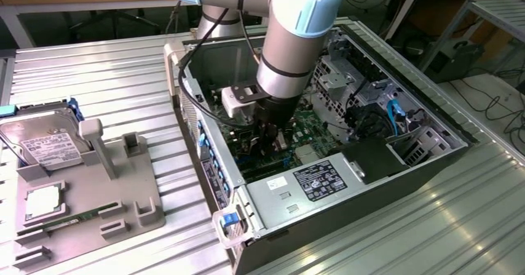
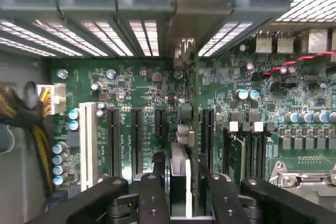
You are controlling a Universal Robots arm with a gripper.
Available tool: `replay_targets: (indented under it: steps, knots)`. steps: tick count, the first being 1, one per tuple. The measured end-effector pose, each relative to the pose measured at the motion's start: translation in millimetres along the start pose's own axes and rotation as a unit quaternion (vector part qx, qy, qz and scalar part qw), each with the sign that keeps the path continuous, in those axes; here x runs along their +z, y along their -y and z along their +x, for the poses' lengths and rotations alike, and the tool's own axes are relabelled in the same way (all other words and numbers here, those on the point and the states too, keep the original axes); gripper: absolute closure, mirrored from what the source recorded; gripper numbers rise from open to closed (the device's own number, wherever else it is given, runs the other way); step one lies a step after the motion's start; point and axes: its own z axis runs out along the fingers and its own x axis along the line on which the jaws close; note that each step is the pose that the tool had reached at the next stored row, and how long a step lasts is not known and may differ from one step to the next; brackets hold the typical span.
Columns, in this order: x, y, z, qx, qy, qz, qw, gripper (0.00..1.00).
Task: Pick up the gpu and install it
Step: 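Insert the gpu into the slot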
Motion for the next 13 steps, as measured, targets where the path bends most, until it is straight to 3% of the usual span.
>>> replay_targets:
  steps: [3,13]
  knots:
    - [-9.4,-0.3,-0.2,0.0,0.0002,0.0005,1.0,0.65]
    - [-57.3,-2.1,-0.8,0.0,0.0001,0.0012,1.0,0.65]
